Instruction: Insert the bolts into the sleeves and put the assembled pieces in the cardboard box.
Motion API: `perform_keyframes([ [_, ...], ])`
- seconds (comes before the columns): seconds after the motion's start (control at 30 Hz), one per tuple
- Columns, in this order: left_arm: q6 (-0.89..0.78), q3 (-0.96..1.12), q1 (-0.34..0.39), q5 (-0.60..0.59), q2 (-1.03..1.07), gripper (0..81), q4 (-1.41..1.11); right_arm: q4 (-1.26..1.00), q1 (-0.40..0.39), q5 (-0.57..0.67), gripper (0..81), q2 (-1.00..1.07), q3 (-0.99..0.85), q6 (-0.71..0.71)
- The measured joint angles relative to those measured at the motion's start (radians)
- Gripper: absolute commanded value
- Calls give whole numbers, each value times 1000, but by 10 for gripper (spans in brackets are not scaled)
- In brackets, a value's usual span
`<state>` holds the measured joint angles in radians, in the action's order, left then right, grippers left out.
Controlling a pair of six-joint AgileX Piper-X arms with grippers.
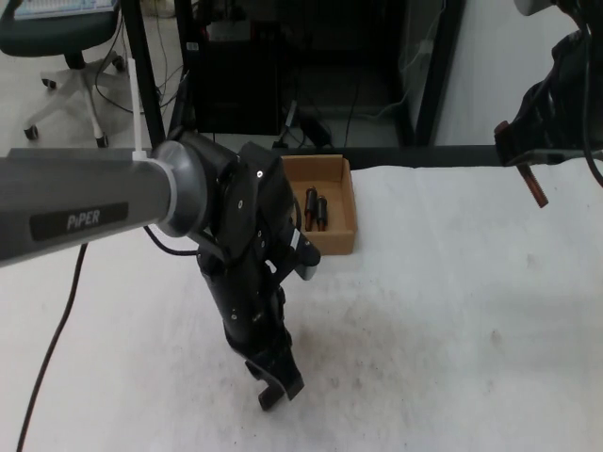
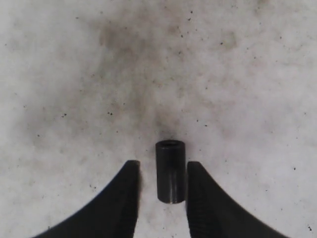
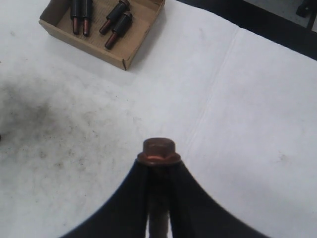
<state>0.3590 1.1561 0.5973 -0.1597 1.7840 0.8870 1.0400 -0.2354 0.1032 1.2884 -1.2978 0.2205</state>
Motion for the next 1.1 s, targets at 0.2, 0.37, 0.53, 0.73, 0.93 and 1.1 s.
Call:
perform_keyframes([
  [0.2, 0, 0, 0, 3, 0, 302, 9, 0, 0, 0, 6, 0, 0, 0],
  [0.37, 0, 0, 0, 3, 0, 302, 12, 0, 0, 0, 6, 0, 0, 0],
  [0.53, 0, 0, 0, 3, 0, 302, 12, 0, 0, 0, 6, 0, 0, 0],
  [0.73, 0, 0, 0, 3, 21, 302, 34, 0, 0, 0, 6, 0, 0, 0],
  [0.93, 0, 0, 10, 4, 58, 302, 60, 0, 0, 0, 6, 0, 0, 0],
  [1.1, 0, 0, 28, 4, 57, 302, 40, 0, 0, 0, 6, 0, 0, 0],
])
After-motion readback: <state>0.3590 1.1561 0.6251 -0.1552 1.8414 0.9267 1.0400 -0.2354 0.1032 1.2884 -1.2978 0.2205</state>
